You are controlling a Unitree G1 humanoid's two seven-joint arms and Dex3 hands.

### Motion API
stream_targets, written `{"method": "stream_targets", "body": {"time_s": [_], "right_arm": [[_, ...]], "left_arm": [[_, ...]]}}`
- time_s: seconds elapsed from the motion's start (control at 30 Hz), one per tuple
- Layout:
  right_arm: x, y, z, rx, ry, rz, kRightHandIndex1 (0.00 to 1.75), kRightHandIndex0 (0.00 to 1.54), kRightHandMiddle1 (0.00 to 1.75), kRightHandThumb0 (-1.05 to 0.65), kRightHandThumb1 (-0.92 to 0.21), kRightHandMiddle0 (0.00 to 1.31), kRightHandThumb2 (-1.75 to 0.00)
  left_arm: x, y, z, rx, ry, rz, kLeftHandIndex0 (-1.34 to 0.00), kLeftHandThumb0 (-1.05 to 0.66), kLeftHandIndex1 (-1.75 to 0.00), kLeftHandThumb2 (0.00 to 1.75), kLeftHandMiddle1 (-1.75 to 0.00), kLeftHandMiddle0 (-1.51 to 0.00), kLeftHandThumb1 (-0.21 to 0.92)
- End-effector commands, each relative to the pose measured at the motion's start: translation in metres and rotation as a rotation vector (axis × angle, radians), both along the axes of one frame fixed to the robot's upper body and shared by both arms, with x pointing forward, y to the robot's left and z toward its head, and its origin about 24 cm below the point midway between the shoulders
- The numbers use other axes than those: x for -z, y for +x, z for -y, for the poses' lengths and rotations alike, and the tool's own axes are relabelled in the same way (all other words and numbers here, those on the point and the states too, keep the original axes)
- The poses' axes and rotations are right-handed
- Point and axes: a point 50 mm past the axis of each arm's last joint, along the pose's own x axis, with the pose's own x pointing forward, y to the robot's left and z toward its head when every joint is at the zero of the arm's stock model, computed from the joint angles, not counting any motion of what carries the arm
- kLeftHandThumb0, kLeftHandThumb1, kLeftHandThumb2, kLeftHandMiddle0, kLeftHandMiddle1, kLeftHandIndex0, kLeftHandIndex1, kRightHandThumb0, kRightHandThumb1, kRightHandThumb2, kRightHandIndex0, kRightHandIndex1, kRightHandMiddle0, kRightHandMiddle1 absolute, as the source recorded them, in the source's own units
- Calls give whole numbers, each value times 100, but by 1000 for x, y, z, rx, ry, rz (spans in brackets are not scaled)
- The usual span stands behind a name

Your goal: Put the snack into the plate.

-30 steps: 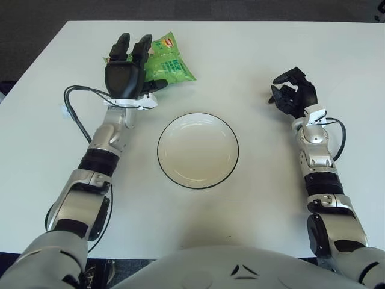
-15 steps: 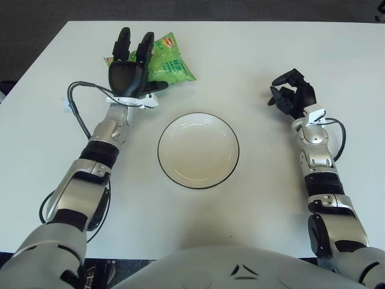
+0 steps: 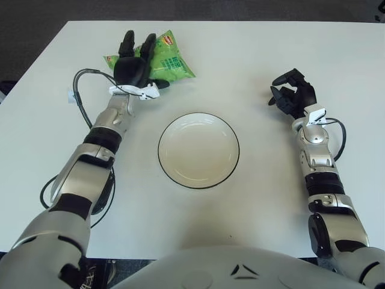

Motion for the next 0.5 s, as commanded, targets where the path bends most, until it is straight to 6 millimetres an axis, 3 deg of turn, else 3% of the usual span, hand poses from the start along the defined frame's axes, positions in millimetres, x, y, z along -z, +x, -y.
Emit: {"method": "stream_targets", "body": {"time_s": [0.0, 0.47], "right_arm": [[51, -19, 2, 19, 20, -187, 136, 96, 152, -36, -92, 43, -31], [51, -20, 2, 16, 12, -190, 136, 96, 152, -36, -92, 43, -31]], "left_arm": [[1, 4, -3, -9, 5, -55, -12, -99, 0, 19, 0, 0, 92], [18, 16, -11, -32, 110, -344, -11, -100, 0, 13, 0, 0, 92]]}}
